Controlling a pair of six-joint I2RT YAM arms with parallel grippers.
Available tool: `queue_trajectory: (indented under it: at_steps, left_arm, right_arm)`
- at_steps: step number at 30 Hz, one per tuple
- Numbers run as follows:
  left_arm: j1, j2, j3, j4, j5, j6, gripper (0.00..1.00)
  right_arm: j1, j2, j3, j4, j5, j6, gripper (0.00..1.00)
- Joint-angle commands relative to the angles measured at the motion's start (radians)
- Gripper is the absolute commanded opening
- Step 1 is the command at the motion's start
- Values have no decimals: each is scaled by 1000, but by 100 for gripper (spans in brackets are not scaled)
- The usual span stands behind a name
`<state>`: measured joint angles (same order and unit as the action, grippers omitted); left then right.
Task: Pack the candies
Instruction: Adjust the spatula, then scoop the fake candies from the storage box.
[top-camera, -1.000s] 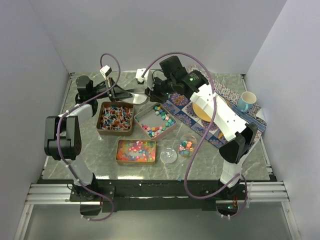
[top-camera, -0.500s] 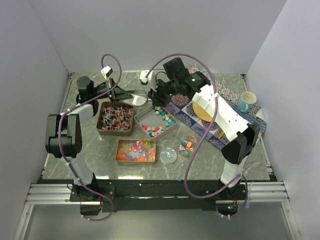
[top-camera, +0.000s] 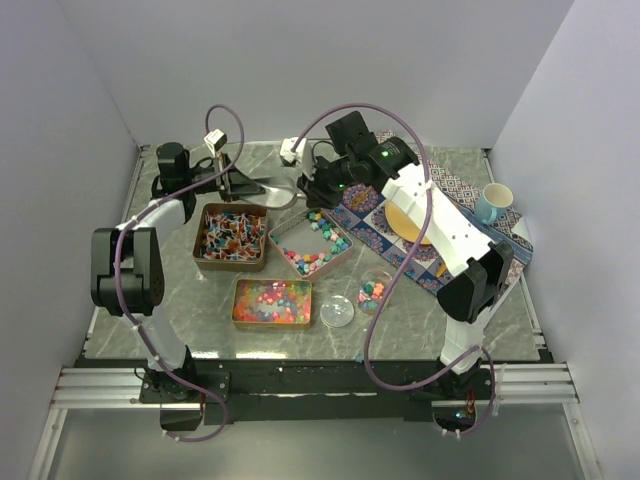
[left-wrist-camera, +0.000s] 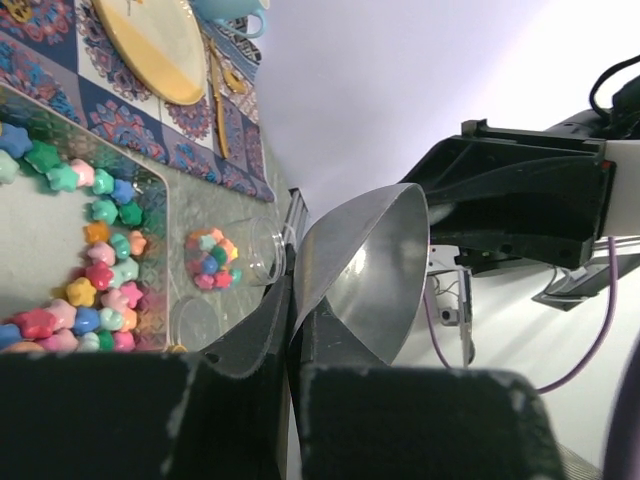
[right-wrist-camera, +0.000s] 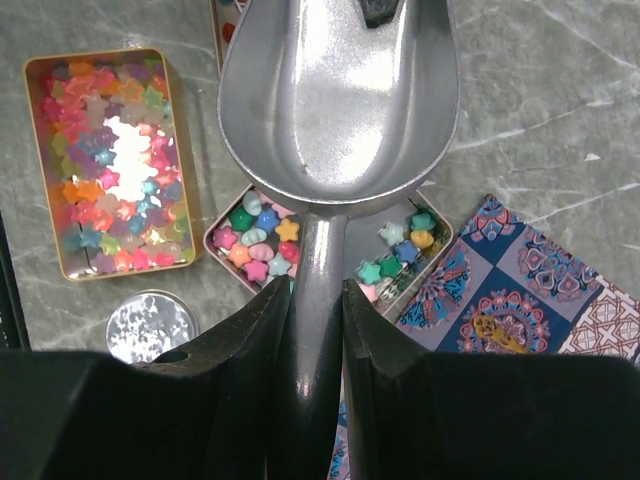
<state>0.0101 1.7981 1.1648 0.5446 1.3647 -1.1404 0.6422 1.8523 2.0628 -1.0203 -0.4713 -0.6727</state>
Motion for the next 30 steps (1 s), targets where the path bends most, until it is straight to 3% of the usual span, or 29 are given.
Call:
queue_trajectory:
  at_steps: [1,2,3,6,7,9,14,17,20,25,30]
  left_arm:
    - [-4,-6,102,-282,-18,292,4]
    - [-2,-5,114,-410,-39,397,3]
    - [-2,-5,134,-463,-74,444,12]
    - [8,-13,195,-690,-293,625,51]
    - [14,-13,217,-731,-446,661,55]
    - [53,-6,297,-817,-600,743,60]
    - [217,18,421,-841,-895,740,65]
    - [281,26,415,-861,-979,758,67]
    - [309,11,343,-902,-1062,763,65]
    - [312,-71,107,-884,-1102,769,58]
    - [315,-98,-28,-901,-1086,754,47]
  right_arm:
    - [-6,8,72,-43,-93,4,15]
    - [-7,10,82,-44,-111,10,8]
    - [-6,12,92,-50,-121,7,2]
    - [-7,-4,94,-28,-124,19,0]
    - [-6,-5,82,-15,-113,24,0]
    - [-7,14,85,-24,-69,19,0]
    - [7,93,169,-79,-12,1,0]
    - [22,208,311,-147,20,-19,0]
    - [50,303,419,-191,66,-63,0]
    - [105,332,352,-150,167,-186,0]
    - [119,430,439,-164,272,-249,0]
